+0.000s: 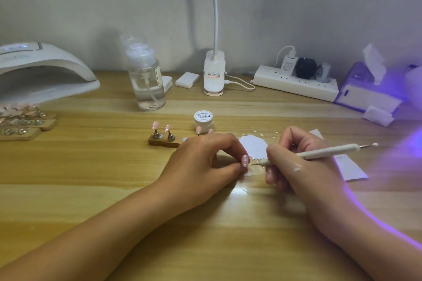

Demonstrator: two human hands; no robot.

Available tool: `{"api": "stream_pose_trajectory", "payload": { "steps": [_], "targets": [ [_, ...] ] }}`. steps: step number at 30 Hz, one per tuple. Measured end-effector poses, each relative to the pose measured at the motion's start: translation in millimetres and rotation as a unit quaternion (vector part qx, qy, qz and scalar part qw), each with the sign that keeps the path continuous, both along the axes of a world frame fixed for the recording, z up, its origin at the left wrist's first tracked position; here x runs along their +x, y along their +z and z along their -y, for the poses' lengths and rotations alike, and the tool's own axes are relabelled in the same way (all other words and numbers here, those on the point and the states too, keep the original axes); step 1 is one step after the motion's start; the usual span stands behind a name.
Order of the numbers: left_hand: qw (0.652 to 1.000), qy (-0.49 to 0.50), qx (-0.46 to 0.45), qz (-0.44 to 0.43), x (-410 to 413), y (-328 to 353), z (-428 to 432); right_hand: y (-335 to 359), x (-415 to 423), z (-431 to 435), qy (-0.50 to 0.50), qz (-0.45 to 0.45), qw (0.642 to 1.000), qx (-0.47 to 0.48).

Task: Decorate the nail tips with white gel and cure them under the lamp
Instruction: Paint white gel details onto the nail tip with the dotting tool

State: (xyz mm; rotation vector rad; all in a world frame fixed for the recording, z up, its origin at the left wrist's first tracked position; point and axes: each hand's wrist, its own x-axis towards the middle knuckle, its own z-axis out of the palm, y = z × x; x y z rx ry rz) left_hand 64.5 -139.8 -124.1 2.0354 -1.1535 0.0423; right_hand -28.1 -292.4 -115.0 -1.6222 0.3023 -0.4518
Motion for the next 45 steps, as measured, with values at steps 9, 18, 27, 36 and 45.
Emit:
{"api": "stream_pose_trajectory", "payload": {
  "steps": [9, 18, 27, 36, 45],
  "targets": [
    [1.0, 0.002, -0.005, -0.006, -2, 1, 0, -3, -1, 3, -0.036, 0.063, 0.997, 0.016],
    [0.998, 0.003, -0.047, -0.036, -4, 0, -1, -5, 4, 17, -0.104, 0.127, 0.984, -0.067],
    [0.992, 0.024, -0.122, -0.021, -9, 6, -1, -13, 9, 29, -0.095, 0.053, 0.993, -0.034],
    [0.963, 0.124, -0.223, -0.083, 43, 63, -41, -16, 9, 29, -0.081, 0.044, 0.995, -0.037],
    [0.989, 0.089, 0.069, -0.099, 66, 49, -59, -18, 9, 29, -0.063, 0.044, 0.995, -0.065]
  ]
}}
